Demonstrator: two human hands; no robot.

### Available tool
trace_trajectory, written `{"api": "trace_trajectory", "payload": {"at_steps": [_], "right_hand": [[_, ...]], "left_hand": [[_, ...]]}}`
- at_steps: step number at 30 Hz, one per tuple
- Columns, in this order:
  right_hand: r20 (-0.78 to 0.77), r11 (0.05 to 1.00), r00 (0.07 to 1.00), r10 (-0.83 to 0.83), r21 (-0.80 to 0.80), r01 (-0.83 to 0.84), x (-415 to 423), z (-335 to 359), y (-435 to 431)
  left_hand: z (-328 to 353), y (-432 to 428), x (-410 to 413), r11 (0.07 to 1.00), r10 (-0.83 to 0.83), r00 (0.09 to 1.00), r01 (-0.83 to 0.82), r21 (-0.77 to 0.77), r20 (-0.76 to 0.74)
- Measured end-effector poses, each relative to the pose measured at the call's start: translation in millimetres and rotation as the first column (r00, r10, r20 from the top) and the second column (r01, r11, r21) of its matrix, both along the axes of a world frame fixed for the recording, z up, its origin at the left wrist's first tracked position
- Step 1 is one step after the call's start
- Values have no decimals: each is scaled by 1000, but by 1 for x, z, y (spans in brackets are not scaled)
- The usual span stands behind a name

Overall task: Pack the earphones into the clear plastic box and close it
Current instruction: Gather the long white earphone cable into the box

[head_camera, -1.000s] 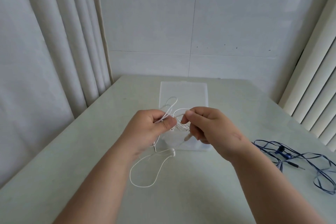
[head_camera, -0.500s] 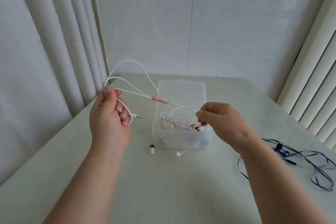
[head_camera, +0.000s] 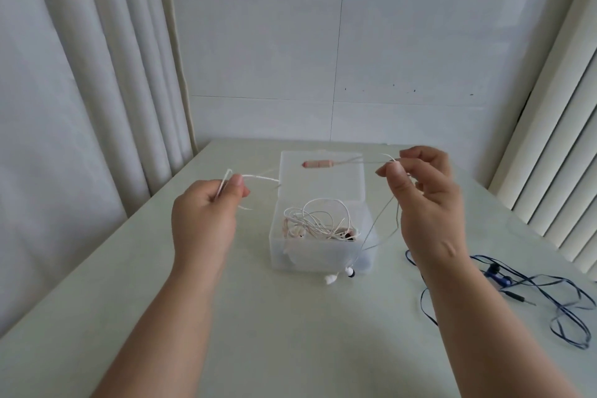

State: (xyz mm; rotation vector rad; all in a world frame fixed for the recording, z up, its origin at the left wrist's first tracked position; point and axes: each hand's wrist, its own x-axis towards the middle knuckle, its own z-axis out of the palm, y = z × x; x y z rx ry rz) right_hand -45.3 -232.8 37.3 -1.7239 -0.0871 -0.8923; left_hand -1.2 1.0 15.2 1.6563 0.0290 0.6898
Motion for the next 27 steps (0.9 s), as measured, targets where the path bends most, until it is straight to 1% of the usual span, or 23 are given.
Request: {"api": "trace_trajectory", "payload": {"at_steps": [5,7,8,9,10,11,12,13,14,15,16,17,18,19,20,21,22,23,25,27], "right_hand": [[55,992,994,-99,-79,103,1,-2,3],[47,995,996,-76,-61,79,0,-2,3],[45,999,998,-33,-26,34,0,-2,3],[43,999,999,29,27,-30,0,-2,3],[35,991,995,97,88,-100,-1,-1,3],[19,975,987,162,148,-164,-2,0,4],[0,960,978,211,189,-207,-3,1,5],[-19,949,970,241,213,-232,-3,1,7],[-29,941,964,264,229,-251,-3,2,7],[-38,933,958,285,241,-268,-3,2,8],[-51,930,954,296,245,-275,-2,2,8],[-70,934,953,293,236,-270,-2,2,9],[-95,944,957,275,213,-251,-1,2,10],[-120,957,960,251,181,-228,-1,2,11],[-138,965,962,235,151,-214,0,1,11],[-147,968,961,234,130,-216,0,0,13],[-151,966,957,246,115,-230,0,-1,14],[-154,963,952,264,105,-250,0,-1,16],[-165,951,937,307,84,-297,-3,-1,20],[-173,933,917,359,82,-350,-5,-1,23]], "left_hand": [[3,-2,-1,995,-57,994,48,-84,-98],[3,1,1,991,-101,975,82,-102,-198],[3,3,3,992,-120,955,102,-81,-272],[3,5,4,993,-115,930,115,-22,-349],[2,8,6,987,-74,903,127,99,-424],[1,9,7,953,7,880,139,271,-475],[0,10,7,877,119,867,137,460,-484],[-2,9,5,771,243,871,94,630,-427],[-3,8,3,678,335,876,32,734,-348],[-3,6,0,637,377,887,-39,770,-267],[-4,4,-2,663,342,920,-91,743,-192],[-4,1,-2,738,243,964,-108,666,-113],[-3,-2,-3,826,103,994,-62,560,-43],[-2,-7,-6,888,-46,999,46,457,-11],[-1,-13,-9,905,-181,983,170,391,-10],[-1,-20,-12,888,-294,956,280,364,-16],[-2,-27,-16,856,-369,929,350,381,-25],[-4,-33,-18,820,-404,914,381,426,-39],[-9,-41,-18,776,-409,907,402,486,-98],[-12,-46,-15,763,-430,885,462,451,-178]]}}
